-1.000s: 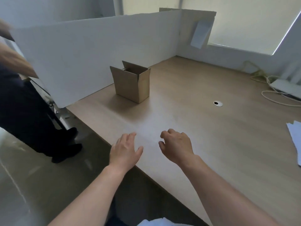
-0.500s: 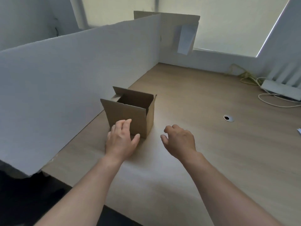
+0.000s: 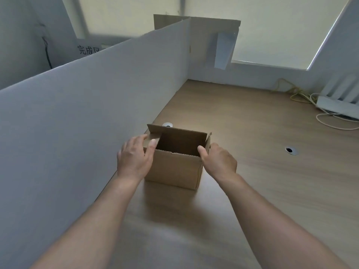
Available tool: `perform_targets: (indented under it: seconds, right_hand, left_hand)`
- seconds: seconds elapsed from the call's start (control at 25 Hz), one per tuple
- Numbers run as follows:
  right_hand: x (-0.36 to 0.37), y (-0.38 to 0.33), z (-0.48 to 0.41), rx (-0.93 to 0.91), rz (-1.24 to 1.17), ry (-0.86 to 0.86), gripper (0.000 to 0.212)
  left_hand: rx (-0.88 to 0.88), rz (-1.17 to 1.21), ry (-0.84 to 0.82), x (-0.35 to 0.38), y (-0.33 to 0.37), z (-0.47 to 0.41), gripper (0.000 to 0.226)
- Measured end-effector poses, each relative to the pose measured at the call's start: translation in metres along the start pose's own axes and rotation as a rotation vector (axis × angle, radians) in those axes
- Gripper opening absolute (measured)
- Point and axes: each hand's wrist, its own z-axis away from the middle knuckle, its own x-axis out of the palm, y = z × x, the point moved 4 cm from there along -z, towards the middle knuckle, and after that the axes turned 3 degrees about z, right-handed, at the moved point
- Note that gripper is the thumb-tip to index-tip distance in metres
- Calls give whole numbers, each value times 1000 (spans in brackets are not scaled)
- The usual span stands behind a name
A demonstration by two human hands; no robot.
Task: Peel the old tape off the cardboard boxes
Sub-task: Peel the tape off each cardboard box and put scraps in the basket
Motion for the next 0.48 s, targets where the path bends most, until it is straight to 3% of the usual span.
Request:
perform_targets:
  seconds: [0.12,0.36,0.48]
  right_hand:
    - [-3,10,-9,67,-45,-14,16]
    - [-28,70,8,159,4,10,11]
    - [-44,109,27,204,39,-1,10]
  left_hand:
    - [-112,99,-52,3,0,-11,42]
    - [-194,254,-187,32,30,-5,24]
    - [-312,229,-352,58,43,13,60]
